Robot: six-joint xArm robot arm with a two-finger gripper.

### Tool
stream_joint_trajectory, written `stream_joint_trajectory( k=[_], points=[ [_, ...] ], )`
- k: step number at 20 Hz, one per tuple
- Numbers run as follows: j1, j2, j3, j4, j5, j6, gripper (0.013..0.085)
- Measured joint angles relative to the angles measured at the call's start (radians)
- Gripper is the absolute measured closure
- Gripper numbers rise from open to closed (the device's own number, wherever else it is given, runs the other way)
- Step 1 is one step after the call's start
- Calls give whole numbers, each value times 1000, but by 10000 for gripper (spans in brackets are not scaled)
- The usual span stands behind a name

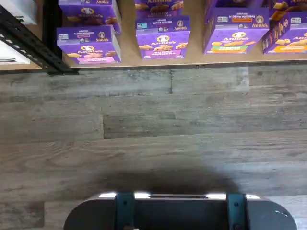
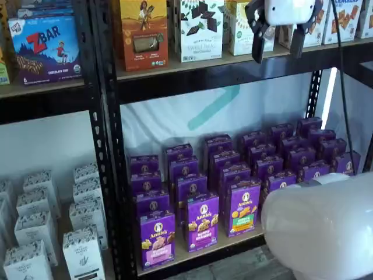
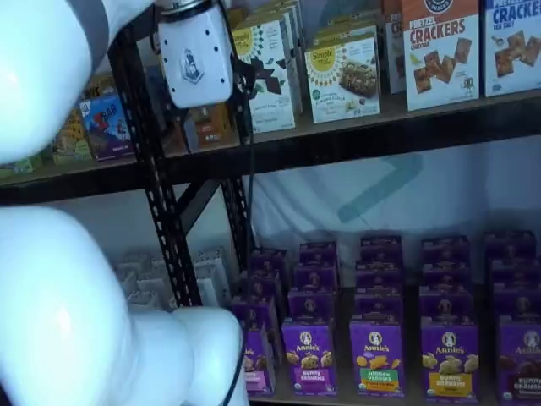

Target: Pick up the purple box with a pink patch in the middle, on the bottom shelf, the first box from the left

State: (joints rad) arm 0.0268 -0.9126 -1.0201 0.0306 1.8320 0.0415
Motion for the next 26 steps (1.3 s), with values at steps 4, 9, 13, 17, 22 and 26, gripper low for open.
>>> stream_joint_trajectory(
  k=[4, 9, 13, 17, 22, 26],
  points=[
    [13, -7, 54, 2, -47, 13, 130],
    [46, -15, 122, -15, -115, 42, 130],
    [51, -9, 175, 3, -163, 49, 130],
    [76, -6, 230, -7, -217, 71, 130],
    [102, -5, 313, 0, -307, 96, 130],
    [118, -5, 386, 9, -395, 109, 130]
  ],
)
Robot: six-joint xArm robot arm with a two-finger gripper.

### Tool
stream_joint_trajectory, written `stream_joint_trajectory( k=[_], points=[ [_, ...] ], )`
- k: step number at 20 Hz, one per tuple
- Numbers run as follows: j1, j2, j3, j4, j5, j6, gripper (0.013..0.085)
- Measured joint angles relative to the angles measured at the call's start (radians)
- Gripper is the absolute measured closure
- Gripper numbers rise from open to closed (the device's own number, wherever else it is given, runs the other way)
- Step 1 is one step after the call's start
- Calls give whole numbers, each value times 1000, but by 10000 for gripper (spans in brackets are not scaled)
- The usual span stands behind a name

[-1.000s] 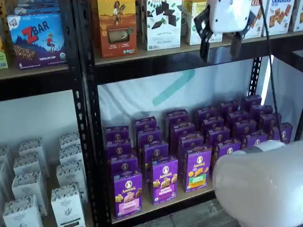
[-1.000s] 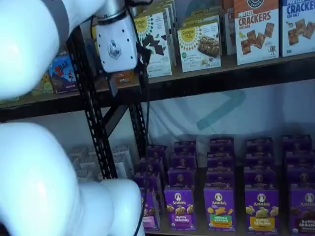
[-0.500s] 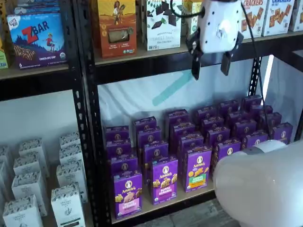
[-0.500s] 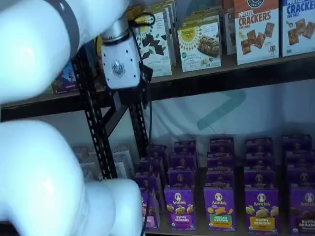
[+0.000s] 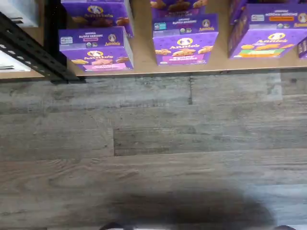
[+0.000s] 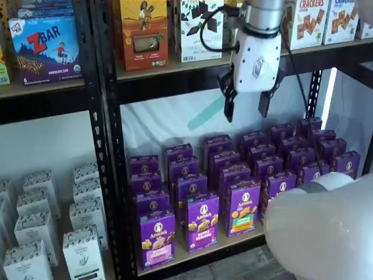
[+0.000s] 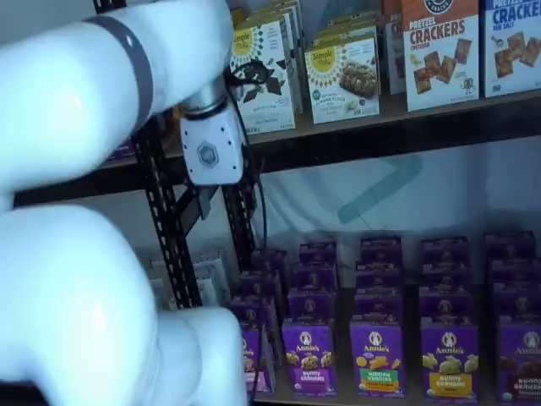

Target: Pick up the purple box with a pink patch in the middle, on the bottom shelf, the first box from the left

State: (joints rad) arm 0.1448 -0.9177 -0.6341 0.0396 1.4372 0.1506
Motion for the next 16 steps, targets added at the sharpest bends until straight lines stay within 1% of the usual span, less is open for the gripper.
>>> stream_joint_trajectory(
  k=[5, 9, 13, 16],
  points=[
    [23, 38, 68, -7, -80, 22, 130],
    [38, 67, 122, -20, -165, 39, 130],
    [50, 118, 183, -27, -277, 51, 130],
    [54, 164, 205, -33, -331, 58, 130]
  ],
)
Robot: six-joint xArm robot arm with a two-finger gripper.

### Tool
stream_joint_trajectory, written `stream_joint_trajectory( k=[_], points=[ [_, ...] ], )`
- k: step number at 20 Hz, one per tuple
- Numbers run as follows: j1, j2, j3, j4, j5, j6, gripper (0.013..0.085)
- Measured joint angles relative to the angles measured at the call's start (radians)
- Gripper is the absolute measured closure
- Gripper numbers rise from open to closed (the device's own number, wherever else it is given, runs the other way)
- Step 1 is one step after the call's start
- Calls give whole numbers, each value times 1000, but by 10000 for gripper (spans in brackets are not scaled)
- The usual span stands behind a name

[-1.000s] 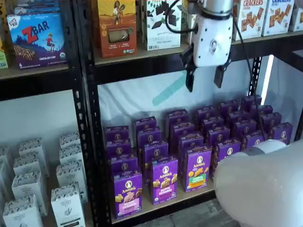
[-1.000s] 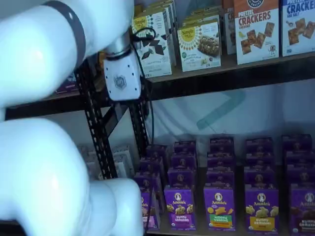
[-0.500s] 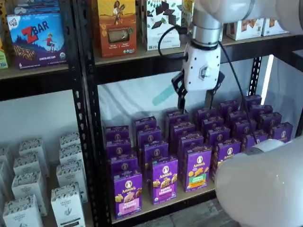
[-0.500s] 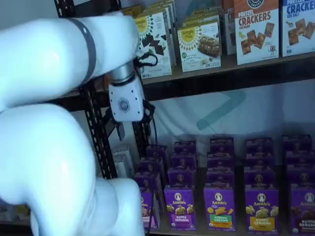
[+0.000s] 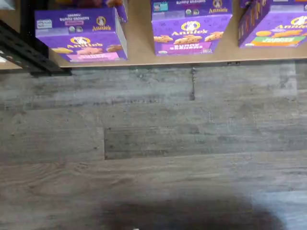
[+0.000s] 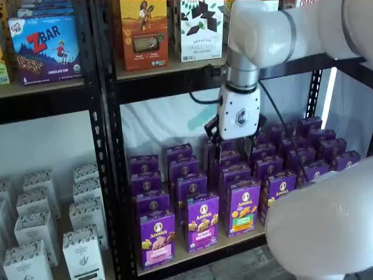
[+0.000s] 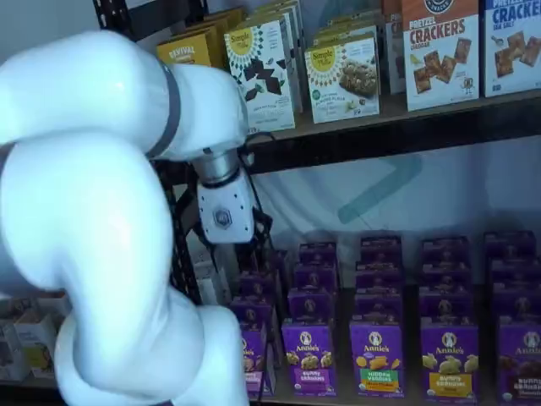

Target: Pick up the purple box with a pink patch in the middle, on the bottom shelf, the first box from the left

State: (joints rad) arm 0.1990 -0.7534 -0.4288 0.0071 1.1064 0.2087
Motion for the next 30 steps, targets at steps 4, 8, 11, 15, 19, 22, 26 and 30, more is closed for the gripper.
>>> stream_joint_trajectory(
  k=[4, 8, 11, 15, 19, 22, 26, 30],
  points=[
    [-5, 73, 23, 28, -76, -19, 130],
    [0, 133, 45, 32, -168, -20, 130],
    [7, 182, 56, 44, -239, -24, 130],
    [14, 263, 44, 50, -281, -23, 130],
    [21, 325, 55, 40, -370, -12, 130],
    [22, 380, 52, 25, -421, -1, 130],
    [25, 447, 49, 18, -493, 4, 130],
    [30, 510, 43, 0, -556, 23, 130]
  ],
)
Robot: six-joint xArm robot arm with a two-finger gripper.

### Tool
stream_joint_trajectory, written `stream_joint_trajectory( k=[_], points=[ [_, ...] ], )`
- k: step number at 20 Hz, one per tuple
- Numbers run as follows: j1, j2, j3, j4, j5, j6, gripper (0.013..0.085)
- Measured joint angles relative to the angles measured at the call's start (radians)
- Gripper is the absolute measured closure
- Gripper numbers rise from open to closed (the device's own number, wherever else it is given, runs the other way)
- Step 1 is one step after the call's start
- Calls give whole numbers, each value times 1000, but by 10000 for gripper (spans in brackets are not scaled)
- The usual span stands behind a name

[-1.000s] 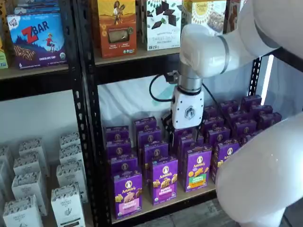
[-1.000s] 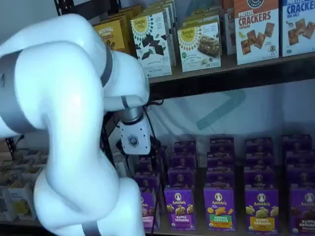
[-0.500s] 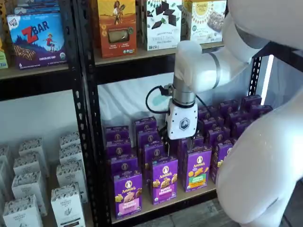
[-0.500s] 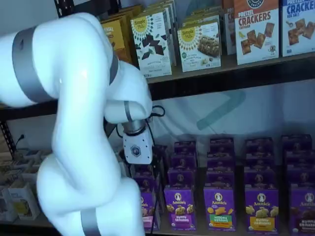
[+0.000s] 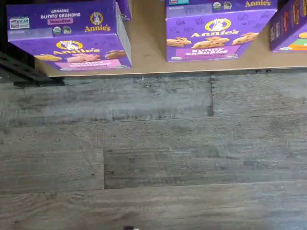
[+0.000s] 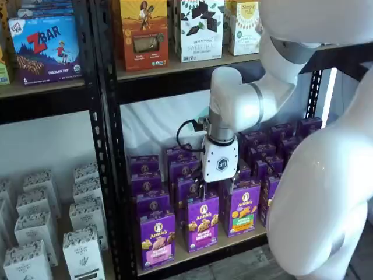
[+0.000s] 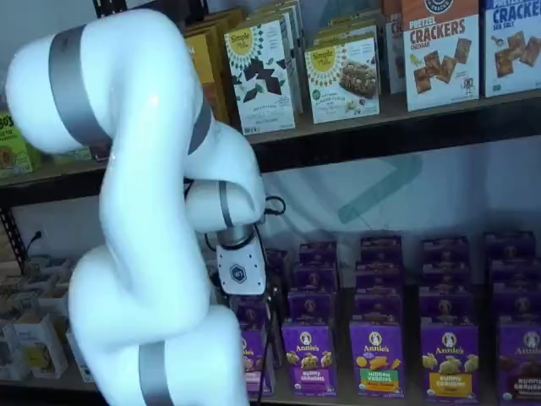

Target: Pick up the purple box with a pink patch in the middle, on the bottom shelf, the first box from the left

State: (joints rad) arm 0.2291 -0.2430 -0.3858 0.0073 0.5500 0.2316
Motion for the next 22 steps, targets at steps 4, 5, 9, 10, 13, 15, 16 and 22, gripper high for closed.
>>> stream_joint_trajectory(
  k=[4, 5, 9, 10, 13, 15, 16, 22],
  points=[
    [7, 67, -17, 32, -47, -23, 130],
    [10, 84, -21, 45, -63, -32, 130],
    [23, 154, -45, 90, -118, -61, 130],
    [26, 171, -53, 101, -131, -69, 130],
    [37, 223, -76, 131, -170, -89, 130],
    [43, 263, -100, 124, -191, -77, 130],
    [45, 281, -111, 120, -199, -72, 130],
    [47, 381, -190, 23, -204, 22, 130]
  ],
)
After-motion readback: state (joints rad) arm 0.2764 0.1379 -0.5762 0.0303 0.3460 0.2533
